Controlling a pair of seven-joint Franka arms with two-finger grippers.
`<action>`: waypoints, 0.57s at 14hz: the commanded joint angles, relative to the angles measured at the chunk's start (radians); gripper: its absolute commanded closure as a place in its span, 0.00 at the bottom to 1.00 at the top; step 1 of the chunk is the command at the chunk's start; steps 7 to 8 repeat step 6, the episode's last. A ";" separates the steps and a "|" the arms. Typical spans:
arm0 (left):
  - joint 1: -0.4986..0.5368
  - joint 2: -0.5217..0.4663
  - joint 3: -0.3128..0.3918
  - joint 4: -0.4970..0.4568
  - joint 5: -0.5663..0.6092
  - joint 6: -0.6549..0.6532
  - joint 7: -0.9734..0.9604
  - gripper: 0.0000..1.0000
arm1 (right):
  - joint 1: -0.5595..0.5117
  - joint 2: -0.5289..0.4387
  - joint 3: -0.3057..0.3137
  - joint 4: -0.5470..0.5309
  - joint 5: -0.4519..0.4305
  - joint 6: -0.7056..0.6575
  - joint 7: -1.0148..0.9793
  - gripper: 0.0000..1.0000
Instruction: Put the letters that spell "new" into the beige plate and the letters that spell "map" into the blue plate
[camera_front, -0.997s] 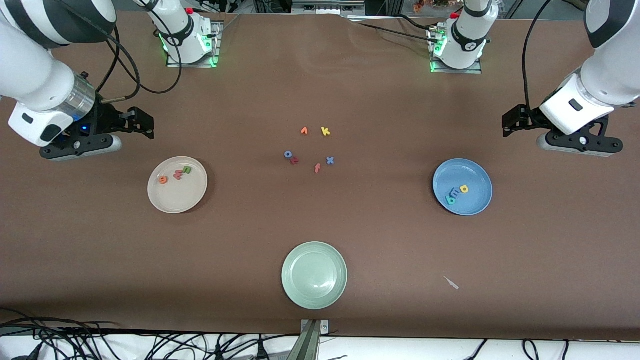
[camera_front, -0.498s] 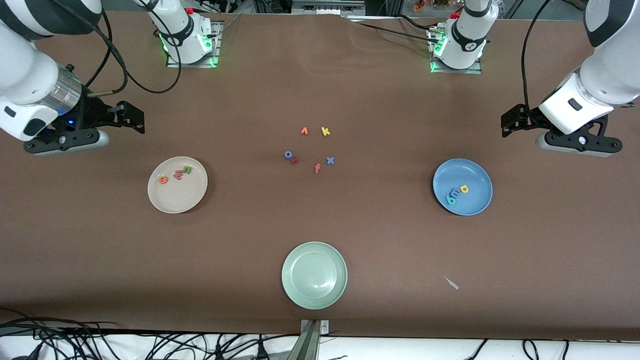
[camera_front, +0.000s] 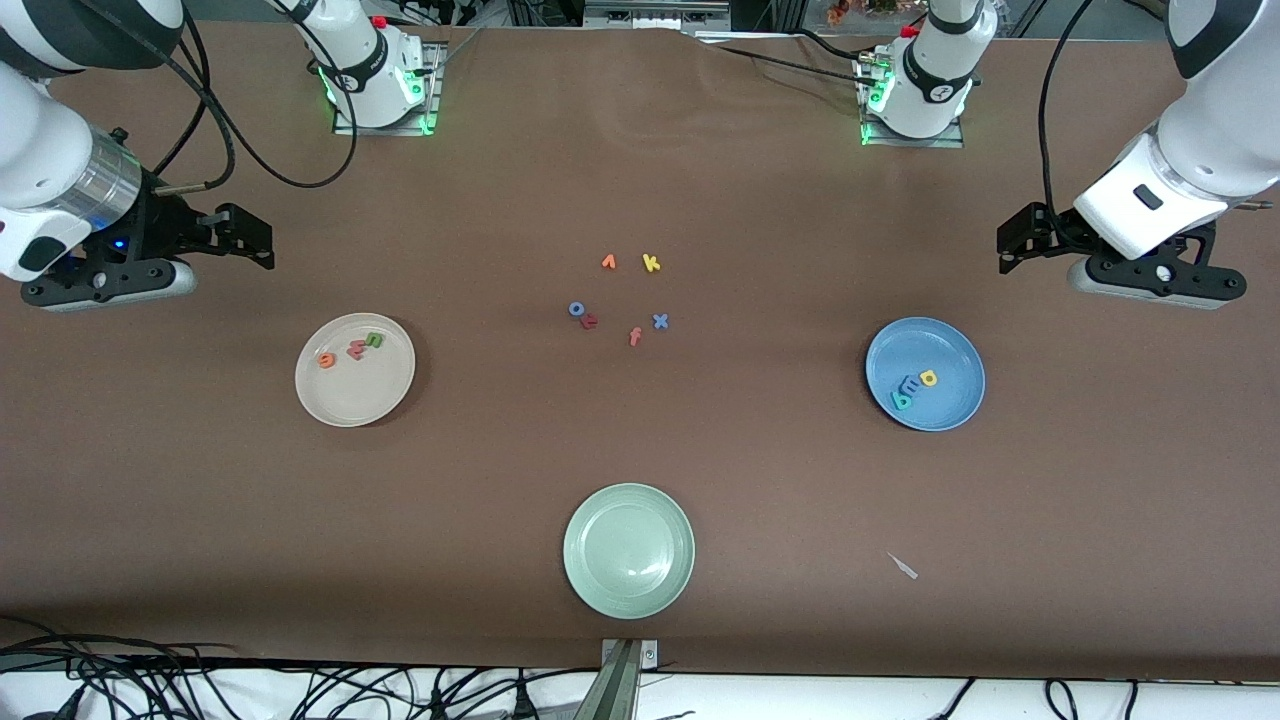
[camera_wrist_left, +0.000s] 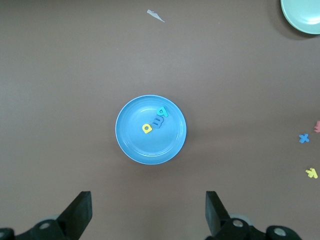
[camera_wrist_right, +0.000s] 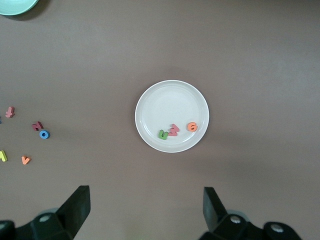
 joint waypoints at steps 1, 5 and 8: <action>0.015 0.013 0.005 0.033 -0.013 -0.013 -0.014 0.00 | -0.007 0.005 0.004 0.024 0.013 -0.026 -0.019 0.00; 0.017 0.011 0.007 0.033 -0.013 -0.017 -0.020 0.00 | -0.007 0.006 0.004 0.024 0.010 -0.024 -0.019 0.00; 0.017 0.011 0.007 0.033 -0.013 -0.017 -0.019 0.00 | -0.007 0.005 0.004 0.023 0.010 -0.026 -0.019 0.00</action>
